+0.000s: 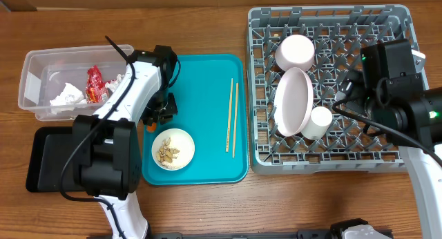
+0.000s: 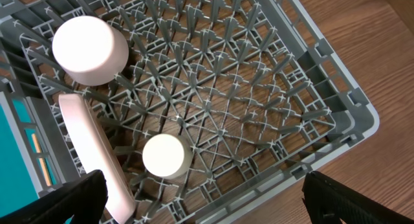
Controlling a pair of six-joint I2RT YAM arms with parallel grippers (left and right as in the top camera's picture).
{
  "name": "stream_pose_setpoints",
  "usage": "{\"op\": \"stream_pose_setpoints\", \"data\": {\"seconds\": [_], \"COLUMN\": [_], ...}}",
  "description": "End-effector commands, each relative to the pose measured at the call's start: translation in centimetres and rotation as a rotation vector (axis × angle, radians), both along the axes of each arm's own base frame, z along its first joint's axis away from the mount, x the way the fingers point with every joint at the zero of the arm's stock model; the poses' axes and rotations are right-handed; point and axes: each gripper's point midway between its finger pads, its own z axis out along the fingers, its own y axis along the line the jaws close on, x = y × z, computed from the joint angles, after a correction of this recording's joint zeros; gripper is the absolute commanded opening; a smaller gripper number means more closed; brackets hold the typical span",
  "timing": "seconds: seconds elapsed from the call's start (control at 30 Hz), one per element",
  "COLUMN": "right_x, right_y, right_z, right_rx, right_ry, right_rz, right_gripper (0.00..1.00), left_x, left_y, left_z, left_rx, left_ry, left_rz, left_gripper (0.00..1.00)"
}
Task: Sort waste into correct bins and load items into the dishwasher
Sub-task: 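Lower the left gripper onto the orange carrot and close on it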
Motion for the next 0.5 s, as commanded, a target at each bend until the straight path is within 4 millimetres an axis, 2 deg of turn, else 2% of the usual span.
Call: {"op": "stream_pose_setpoints", "data": {"seconds": [0.0, 0.23, 0.47], "right_x": [0.2, 0.2, 0.2], "right_y": [0.0, 0.0, 0.0], "right_z": [0.7, 0.7, 0.7], "right_rx": [0.001, 0.001, 0.001], "right_ry": [-0.021, -0.021, -0.021], "right_rz": [0.007, 0.007, 0.007], "right_gripper": [1.00, 1.00, 1.00], "left_x": [0.3, 0.9, 1.4], "left_y": [0.8, 1.9, 1.8], "left_z": [0.8, 1.1, 1.0], "left_rx": [0.056, 0.118, 0.113], "left_ry": [-0.038, -0.068, -0.081], "left_rz": [-0.001, -0.011, -0.028], "left_gripper": [0.21, 0.20, 0.21]}}
